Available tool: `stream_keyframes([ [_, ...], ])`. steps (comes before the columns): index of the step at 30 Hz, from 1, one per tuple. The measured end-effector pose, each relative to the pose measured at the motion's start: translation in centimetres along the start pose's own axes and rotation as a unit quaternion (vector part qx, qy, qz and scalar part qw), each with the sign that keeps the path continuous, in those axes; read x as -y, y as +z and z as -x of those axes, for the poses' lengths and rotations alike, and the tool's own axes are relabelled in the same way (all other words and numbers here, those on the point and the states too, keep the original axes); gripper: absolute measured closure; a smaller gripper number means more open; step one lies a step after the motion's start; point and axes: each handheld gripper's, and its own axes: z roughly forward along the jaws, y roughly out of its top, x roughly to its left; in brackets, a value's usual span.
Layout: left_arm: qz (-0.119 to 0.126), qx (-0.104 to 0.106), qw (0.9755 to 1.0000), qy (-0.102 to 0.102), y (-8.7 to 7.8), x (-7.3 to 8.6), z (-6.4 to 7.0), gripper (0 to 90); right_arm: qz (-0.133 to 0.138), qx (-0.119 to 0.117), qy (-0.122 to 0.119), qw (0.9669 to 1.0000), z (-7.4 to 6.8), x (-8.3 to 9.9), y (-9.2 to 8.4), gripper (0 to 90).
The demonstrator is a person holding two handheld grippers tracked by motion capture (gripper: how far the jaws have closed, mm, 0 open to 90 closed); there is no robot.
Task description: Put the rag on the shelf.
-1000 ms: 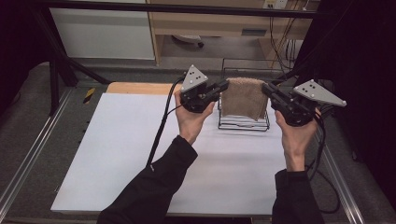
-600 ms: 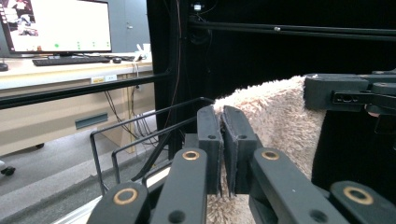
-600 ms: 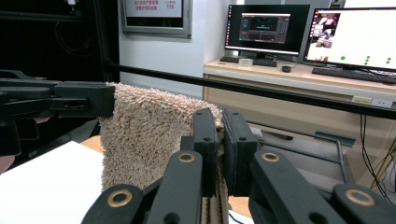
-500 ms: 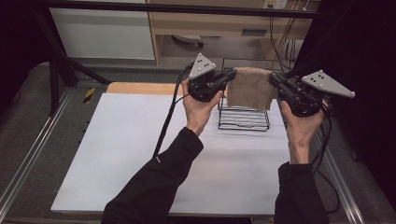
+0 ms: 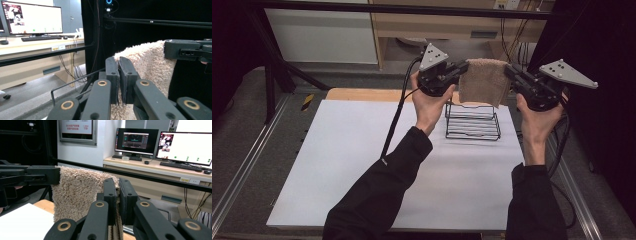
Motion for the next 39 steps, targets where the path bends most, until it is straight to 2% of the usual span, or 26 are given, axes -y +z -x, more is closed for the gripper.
stream_keyframes([
  [7,0.005,-0.005,1.0,0.007,0.6,-0.7,-0.3,86.5,0.009,0.008,0.002,0.9999,0.5,-0.7,0.9,85.2],
  [11,0.009,-0.007,0.9999,0.003,1.1,-1.1,-0.6,86.4,0.013,0.008,0.006,0.9999,0.8,-0.9,1.4,85.2],
  [25,0.009,-0.015,0.9998,-0.003,3.1,-1.8,-2.0,86.4,0.011,0.024,-0.007,0.9996,2.2,-1.8,4.0,85.3],
  [30,0.006,-0.022,0.9996,0.014,4.0,-1.9,-2.2,86.4,0.007,0.031,-0.002,0.9995,2.9,-1.7,4.9,85.2],
  [33,0.004,-0.025,0.9996,0.01,4.6,-1.9,-2.5,86.4,0.007,0.034,-0.001,0.9994,3.3,-1.4,5.3,85.2],
  [36,0.005,-0.027,0.9995,0.015,4.9,-1.9,-2.9,86.4,0.008,0.032,-0.002,0.9995,3.4,-1.4,5.5,85.3],
  [39,0.007,-0.026,0.9996,0.007,5.2,-1.9,-3.2,86.4,0.007,0.033,-0.004,0.9994,3.6,-1.4,6.0,85.3],
])
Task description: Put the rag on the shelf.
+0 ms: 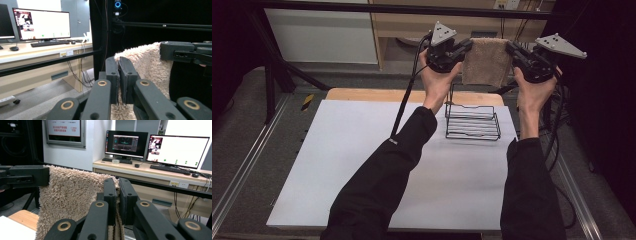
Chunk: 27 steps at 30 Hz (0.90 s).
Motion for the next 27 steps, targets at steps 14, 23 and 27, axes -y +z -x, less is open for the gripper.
stream_keyframes([
  [14,-0.024,0.002,0.9997,0.006,0.9,1.7,-0.4,86.4,-0.02,-0.008,0.007,0.9998,0.9,1.6,0.9,85.2],
  [23,-0.043,0.01,0.9988,0.022,0.2,3.6,-0.3,86.4,-0.03,-0.029,0.011,0.9991,0.7,3.6,0.3,85.2],
  [27,-0.05,0.016,0.9983,0.024,-0.1,4.1,-0.1,86.3,-0.036,-0.036,0.02,0.9985,0.7,4.4,0.2,85.1],
])
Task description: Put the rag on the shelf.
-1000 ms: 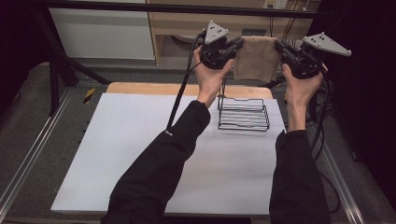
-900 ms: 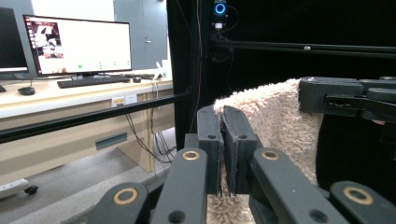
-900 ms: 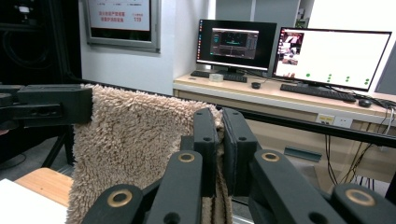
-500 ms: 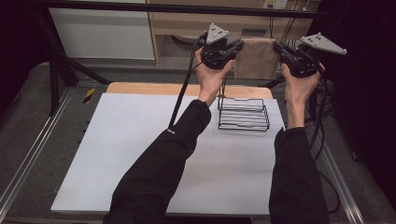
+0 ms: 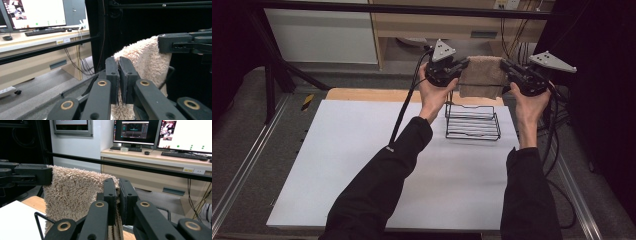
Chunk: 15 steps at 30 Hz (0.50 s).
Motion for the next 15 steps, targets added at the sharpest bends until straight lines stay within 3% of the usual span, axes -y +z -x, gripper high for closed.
stream_keyframes([
  [15,-0.019,0.026,0.9994,0.014,-0.7,1.0,1.1,86.1,-0.016,-0.013,-0.002,0.9998,0.0,1.3,-1.6,84.7],
])
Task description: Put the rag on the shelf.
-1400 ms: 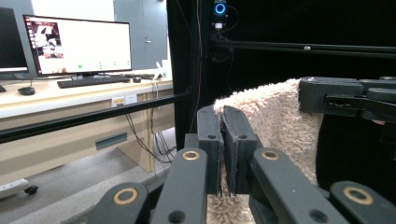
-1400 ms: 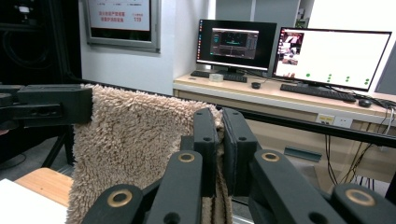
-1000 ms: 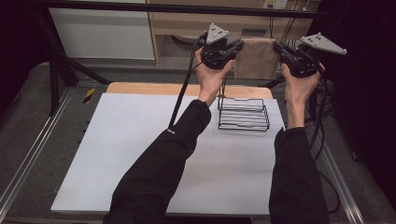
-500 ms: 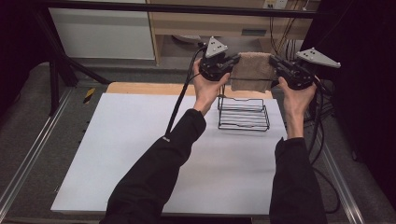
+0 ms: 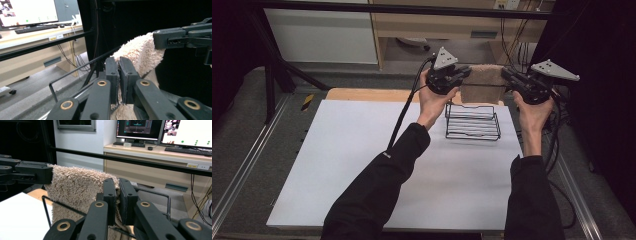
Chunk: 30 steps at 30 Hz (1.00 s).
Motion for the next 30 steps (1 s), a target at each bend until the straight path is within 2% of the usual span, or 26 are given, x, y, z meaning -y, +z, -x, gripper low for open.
stream_keyframes([
  [5,-0.014,0.016,0.9996,-0.018,-0.4,0.6,0.1,85.2,-0.011,-0.008,-0.002,0.9999,-0.2,0.3,-0.5,84.4],
  [8,-0.021,0.021,0.9993,-0.022,-0.6,0.7,0.3,84.9,-0.016,-0.014,-0.004,0.9998,-0.4,0.6,-0.7,84.3],
  [19,-0.042,0.025,0.9988,0.003,-1.1,1.2,1.5,84.9,-0.041,-0.027,0.008,0.9988,-0.7,1.6,-1.7,83.3],
  [24,-0.046,0.025,0.9986,0.011,-1.3,1.3,1.8,84.9,-0.04,-0.031,0.012,0.9986,-0.7,1.9,-1.9,83.3],
  [30,-0.059,0.023,0.9979,0.013,-1.0,1.9,1.8,84.1,-0.042,-0.027,0.004,0.9988,-1.0,2.4,-1.7,83.2],
])
